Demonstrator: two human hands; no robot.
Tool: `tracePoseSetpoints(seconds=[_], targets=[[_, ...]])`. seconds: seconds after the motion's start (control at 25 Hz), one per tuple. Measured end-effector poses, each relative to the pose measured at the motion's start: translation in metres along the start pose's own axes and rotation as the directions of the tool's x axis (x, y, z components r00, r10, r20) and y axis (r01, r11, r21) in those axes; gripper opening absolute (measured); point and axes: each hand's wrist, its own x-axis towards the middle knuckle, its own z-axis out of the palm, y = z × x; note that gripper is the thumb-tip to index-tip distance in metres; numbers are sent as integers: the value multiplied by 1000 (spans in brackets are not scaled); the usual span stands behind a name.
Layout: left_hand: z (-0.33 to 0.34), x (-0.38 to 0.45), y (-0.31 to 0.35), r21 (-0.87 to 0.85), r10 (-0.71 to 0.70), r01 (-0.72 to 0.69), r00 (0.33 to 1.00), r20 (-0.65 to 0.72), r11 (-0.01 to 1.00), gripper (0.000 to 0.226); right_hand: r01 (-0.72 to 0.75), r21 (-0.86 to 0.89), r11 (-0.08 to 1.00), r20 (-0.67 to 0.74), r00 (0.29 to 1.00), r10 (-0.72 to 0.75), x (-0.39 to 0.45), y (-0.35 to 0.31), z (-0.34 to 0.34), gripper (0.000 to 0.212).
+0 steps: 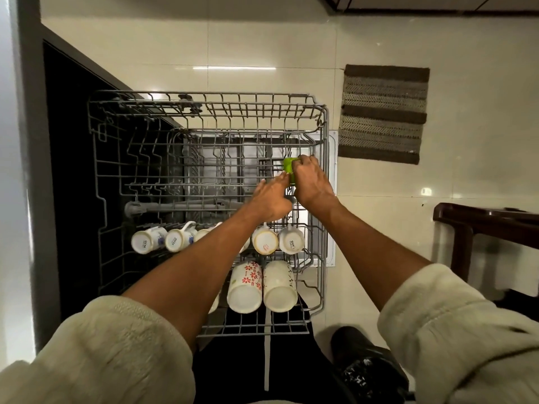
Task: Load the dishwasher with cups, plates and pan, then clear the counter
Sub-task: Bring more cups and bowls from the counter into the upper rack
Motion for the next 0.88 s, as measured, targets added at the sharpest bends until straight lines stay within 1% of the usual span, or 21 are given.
tracePoseSetpoints(seconds=[0.16, 0.24, 0.32, 0.52, 0.64, 0.76, 0.88], targets=[[9, 8, -1, 33, -15, 15, 1000, 13, 999, 92, -25, 15, 1000, 26, 999, 25, -4, -2, 8, 73], [11, 8, -2, 42, -14, 14, 1000, -5, 999, 93, -33, -4, 999, 11, 999, 33, -8, -3, 14, 70], [13, 9, -3, 67, -3, 4, 1000, -14, 998, 95, -28, -28, 999, 18, 999, 29, -13, -3, 19, 69], [14, 9, -6, 97, 4, -4, 1000, -5, 995, 97, -11, -71, 997, 95, 995, 18, -16, -5, 15, 78], [10, 1, -4, 121, 29, -26, 999, -21, 992, 100, 10, -81, 997, 95, 995, -2, -28, -7, 8, 81], [9, -19, 0, 145, 57, -47, 996, -70, 988, 99, 18, -73, 997, 44, 999, -14, -48, -8, 5, 80], [9, -50, 5, 190, 67, -37, 985, -156, 981, 98, 45, -65, 997, 24, 999, -44, -72, -16, 2, 80]])
